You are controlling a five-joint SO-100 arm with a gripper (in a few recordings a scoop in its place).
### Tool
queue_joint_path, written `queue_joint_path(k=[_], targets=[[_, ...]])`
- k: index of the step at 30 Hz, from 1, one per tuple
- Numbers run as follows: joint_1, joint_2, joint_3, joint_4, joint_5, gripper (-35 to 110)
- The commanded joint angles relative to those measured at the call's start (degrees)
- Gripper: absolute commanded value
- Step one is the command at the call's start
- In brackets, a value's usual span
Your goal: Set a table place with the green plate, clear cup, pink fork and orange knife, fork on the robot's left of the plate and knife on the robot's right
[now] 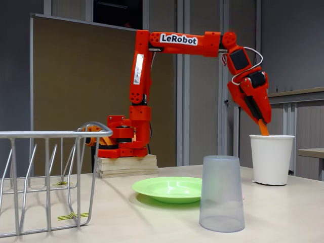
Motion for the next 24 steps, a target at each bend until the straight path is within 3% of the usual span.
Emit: queue_joint_path(k=[1,12,24], targets=[[0.4,-0.3,-6.2,4.2,-1.9,0],[0.4,-2.0,-6.6,2.9,-2.1,0],[1.4,3.3,-14.9,14.0,-7.8,0]])
